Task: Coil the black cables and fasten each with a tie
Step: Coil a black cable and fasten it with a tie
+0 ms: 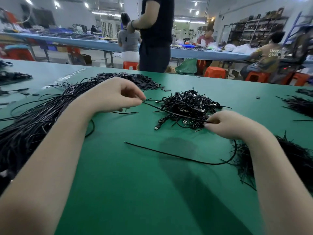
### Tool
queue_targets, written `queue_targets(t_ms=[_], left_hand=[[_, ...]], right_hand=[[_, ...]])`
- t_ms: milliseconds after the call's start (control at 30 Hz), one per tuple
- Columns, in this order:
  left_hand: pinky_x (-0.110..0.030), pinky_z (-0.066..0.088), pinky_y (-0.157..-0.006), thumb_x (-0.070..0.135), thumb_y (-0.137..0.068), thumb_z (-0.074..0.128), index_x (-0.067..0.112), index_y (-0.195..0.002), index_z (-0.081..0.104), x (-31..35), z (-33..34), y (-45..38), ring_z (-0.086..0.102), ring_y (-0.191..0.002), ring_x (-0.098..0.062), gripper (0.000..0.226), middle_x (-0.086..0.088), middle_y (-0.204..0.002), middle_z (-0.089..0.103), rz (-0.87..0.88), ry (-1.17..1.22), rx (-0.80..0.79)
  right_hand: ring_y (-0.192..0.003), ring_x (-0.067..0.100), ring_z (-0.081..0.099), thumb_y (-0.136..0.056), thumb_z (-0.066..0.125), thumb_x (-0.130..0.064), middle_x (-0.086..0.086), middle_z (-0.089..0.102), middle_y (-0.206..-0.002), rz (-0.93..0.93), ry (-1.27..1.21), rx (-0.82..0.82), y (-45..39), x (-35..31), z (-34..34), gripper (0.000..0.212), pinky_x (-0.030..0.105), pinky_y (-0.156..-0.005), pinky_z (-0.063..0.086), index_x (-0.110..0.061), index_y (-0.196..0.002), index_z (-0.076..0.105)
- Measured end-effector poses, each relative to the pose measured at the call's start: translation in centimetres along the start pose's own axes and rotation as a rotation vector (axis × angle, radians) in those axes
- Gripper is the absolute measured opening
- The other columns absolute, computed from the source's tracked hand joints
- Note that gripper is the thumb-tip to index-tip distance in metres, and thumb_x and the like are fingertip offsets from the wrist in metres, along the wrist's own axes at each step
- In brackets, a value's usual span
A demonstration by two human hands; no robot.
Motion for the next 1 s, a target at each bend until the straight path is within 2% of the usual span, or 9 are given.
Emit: queue_targets(t_ms=[67,133,267,433,533,633,733,867,1000], left_hand=[[-0.011,0.052,-0.063,0.027,-0.079,0.077,0.032,-0.089,0.072,1.0,0.5,-0.1,0.067,-0.074,-0.004,0.012,0.011,-0.082,0.072,0.043,0.125,0.059],[-0.010,0.049,-0.059,0.028,-0.075,0.080,0.029,-0.089,0.071,1.8,1.1,0.0,0.067,-0.068,-0.004,0.017,0.007,-0.080,0.073,0.065,0.231,0.075],[-0.016,0.047,-0.055,0.027,-0.077,0.079,0.027,-0.103,0.065,2.6,2.5,-0.3,0.058,-0.060,-0.003,0.029,0.008,-0.072,0.070,0.008,0.547,0.208],[-0.021,0.047,-0.064,0.039,-0.098,0.049,0.023,-0.097,0.074,3.9,5.5,-0.5,0.054,-0.067,-0.008,0.029,0.012,-0.078,0.068,-0.173,0.868,-0.048],[-0.018,0.043,-0.051,0.035,-0.102,0.038,0.021,-0.088,0.072,4.3,5.5,-0.4,0.059,-0.066,-0.009,0.039,0.007,-0.080,0.071,-0.151,0.876,-0.059],[-0.024,0.052,-0.061,0.033,-0.100,0.040,0.021,-0.074,0.061,4.4,4.5,-0.3,0.067,-0.068,-0.012,0.036,0.005,-0.070,0.068,-0.174,1.155,-0.027],[-0.020,0.044,-0.049,0.040,-0.098,0.040,0.024,-0.055,0.053,4.5,3.4,-0.1,0.051,-0.045,-0.006,0.048,0.009,-0.048,0.051,-0.064,1.417,-0.209],[-0.021,0.032,-0.044,0.043,-0.090,0.043,0.020,-0.058,0.066,3.7,3.9,0.8,0.049,-0.038,-0.009,0.046,0.005,-0.046,0.056,0.011,0.974,-0.534],[-0.019,0.052,-0.064,0.039,-0.100,0.034,0.011,-0.094,0.071,3.1,5.9,0.3,0.072,-0.081,-0.016,0.047,-0.006,-0.092,0.075,-0.137,0.594,-0.484]], right_hand=[[-0.114,0.013,0.057,-0.092,0.058,-0.043,-0.009,0.060,-0.128,-0.135,-0.032,-0.007,0.3,-2.4,0.5,0.045,0.025,-0.096,0.042,-0.025,-0.133,0.054],[-0.114,0.007,0.057,-0.090,0.059,-0.046,-0.012,0.059,-0.128,-0.283,-0.271,0.013,0.7,-5.2,1.3,0.047,0.024,-0.100,0.042,-0.029,-0.133,0.053],[-0.055,0.007,0.059,-0.099,0.048,-0.030,-0.007,0.063,-0.071,-0.445,-0.768,0.127,1.3,-9.6,2.7,0.020,0.013,-0.053,0.042,-0.021,-0.099,0.065],[-0.042,0.004,0.029,-0.104,0.034,-0.030,-0.016,0.037,-0.048,-0.435,-1.121,0.071,1.5,-10.8,3.0,0.031,0.015,-0.041,0.025,-0.013,-0.083,0.049],[-0.044,0.009,0.025,-0.105,0.031,-0.032,-0.011,0.035,-0.051,-0.481,-1.108,-0.146,1.5,-10.7,3.8,0.038,0.020,-0.044,0.021,-0.012,-0.087,0.057],[-0.052,0.013,0.027,-0.104,0.033,-0.039,-0.003,0.031,-0.062,-0.489,-0.956,-0.384,1.6,-10.0,4.9,0.040,0.024,-0.050,0.025,-0.018,-0.092,0.066],[-0.053,0.014,0.027,-0.098,0.042,-0.046,-0.005,0.031,-0.061,-0.411,-0.815,-0.398,1.5,-8.6,4.8,0.039,0.023,-0.051,0.027,-0.020,-0.086,0.068],[-0.046,0.009,0.029,-0.091,0.058,-0.044,-0.010,0.035,-0.051,-0.293,-0.835,-0.119,1.0,-6.4,2.3,0.035,0.022,-0.047,0.025,-0.020,-0.067,0.058],[-0.042,0.009,0.027,-0.097,0.050,-0.038,-0.006,0.034,-0.052,-0.300,-0.837,0.129,1.2,-7.2,0.6,0.037,0.025,-0.044,0.023,-0.012,-0.073,0.058]])
Point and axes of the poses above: each hand's wrist, its own y-axis away from the middle knuckle, its own z-axis out of the palm, x = y × z, the point moved 3 cm from there along -y, towards the middle knuckle
